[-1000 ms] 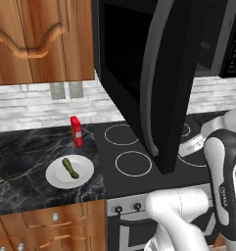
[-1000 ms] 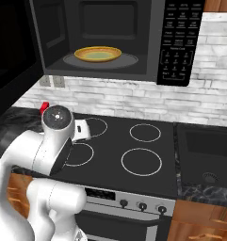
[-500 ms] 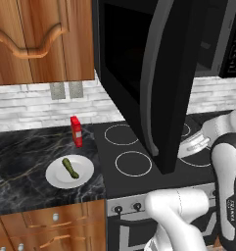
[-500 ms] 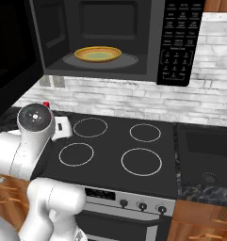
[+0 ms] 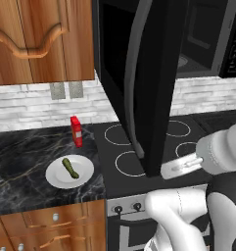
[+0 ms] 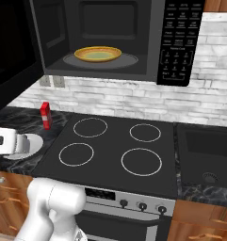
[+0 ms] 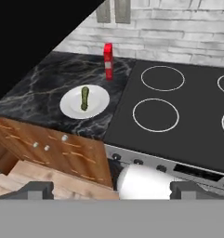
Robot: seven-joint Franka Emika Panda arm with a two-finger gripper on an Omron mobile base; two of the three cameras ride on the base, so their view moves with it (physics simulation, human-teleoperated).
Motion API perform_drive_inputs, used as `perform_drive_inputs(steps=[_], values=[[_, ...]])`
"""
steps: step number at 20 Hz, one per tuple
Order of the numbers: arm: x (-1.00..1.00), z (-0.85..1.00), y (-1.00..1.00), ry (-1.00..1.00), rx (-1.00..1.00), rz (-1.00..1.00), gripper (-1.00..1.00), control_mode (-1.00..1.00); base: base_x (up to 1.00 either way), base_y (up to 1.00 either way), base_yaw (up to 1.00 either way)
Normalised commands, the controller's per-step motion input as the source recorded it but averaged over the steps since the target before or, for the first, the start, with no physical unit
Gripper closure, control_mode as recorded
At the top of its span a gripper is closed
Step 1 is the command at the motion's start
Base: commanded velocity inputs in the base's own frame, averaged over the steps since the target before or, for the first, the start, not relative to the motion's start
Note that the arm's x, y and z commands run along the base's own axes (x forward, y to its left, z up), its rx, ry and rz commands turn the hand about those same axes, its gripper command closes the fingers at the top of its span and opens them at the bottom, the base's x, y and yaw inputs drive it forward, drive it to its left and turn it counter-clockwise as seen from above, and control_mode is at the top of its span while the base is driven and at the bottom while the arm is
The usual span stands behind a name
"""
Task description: Pick the squash from the counter and place it in the microwave.
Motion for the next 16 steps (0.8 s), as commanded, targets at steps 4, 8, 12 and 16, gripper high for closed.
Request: perform_drive_inputs(steps=[4, 8, 12, 16], values=[[-0.91, -0.09, 0.75, 0.12, 0.0, -0.24, -1.0, -1.0, 0.0, 0.0, 0.0], [-0.26, -0.51, 1.0, 0.08, 0.0, -0.16, -1.0, -1.0, 0.0, 0.0, 0.0], [-0.38, -0.38, 0.96, 0.07, 0.0, -0.11, -1.0, -1.0, 0.0, 0.0, 0.0], [-0.38, -0.33, 0.93, 0.05, 0.0, -0.11, -1.0, -1.0, 0.0, 0.0, 0.0]])
